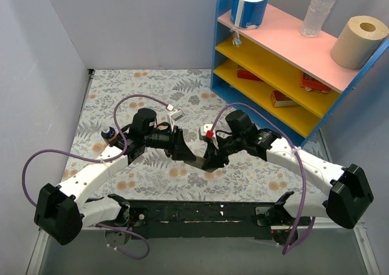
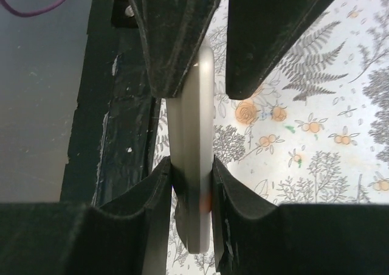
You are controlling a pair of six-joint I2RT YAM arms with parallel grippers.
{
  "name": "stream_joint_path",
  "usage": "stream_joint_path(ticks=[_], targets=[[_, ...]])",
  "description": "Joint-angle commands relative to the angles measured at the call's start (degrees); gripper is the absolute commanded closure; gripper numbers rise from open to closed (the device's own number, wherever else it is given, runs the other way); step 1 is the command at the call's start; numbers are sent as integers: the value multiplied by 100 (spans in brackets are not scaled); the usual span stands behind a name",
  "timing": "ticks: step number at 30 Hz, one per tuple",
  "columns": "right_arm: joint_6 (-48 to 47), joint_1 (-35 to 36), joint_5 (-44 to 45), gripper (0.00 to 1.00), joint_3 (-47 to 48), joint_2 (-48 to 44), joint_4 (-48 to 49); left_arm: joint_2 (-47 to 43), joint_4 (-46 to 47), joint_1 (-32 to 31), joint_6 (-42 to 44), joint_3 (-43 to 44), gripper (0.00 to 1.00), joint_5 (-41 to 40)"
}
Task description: Unload the batteries from the remote control
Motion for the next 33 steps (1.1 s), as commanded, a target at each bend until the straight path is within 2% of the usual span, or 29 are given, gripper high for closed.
stream_joint_path(ticks=[1,4,5,7,8,9,11,13,14,17,19,23,27,28,29,31,33], targets=[[-279,-51,-601,99,482,220,-606,20,5,-53,90,1,68,123],[-113,-130,-636,99,606,388,-659,46,5,-79,54,1,79,307],[-51,-157,-653,97,632,431,-641,46,-4,-79,19,-16,87,360],[194,-297,-680,89,694,423,-571,20,5,-97,-42,-52,93,378],[257,-350,-706,82,720,388,-527,2,-4,-97,-112,-69,100,343],[335,-403,-758,77,720,353,-457,-15,-30,-88,-148,-61,100,308],[650,-578,-750,62,598,161,-47,-85,-39,-97,-235,-61,100,124],[889,-736,-566,59,379,-59,359,-121,-127,-97,-385,-17,100,-148],[1264,-772,-496,57,247,-313,909,-121,-170,-88,-455,18,100,-306],[2177,-930,-22,50,-193,-727,1467,-60,-399,-79,-710,150,100,-1079],[2742,-1018,671,48,-483,-990,1958,-77,-374,-79,-1016,203,100,-1431],[3762,-1027,1025,43,-975,-1448,2872,-296,329,-88,-1808,-16,100,-1468],[5097,-1027,2218,40,-1475,-1923,3470,-498,681,-79,-2467,-78,100,-1853],[5735,-1027,2351,36,-1720,-2106,3872,-568,743,-71,-2625,-148,100,-2089],[5994,-1027,2509,32,-1853,-2195,4033,-647,830,-70,-2983,-192,100,-2179],[6626,-1027,2774,29,-2169,-2397,4611,-884,1172,-53,-3328,-324,100,-2311],[6936,-1018,3071,28,-2285,-2477,4790,-1017,1558,-53,-3855,-508,100,-2338]])
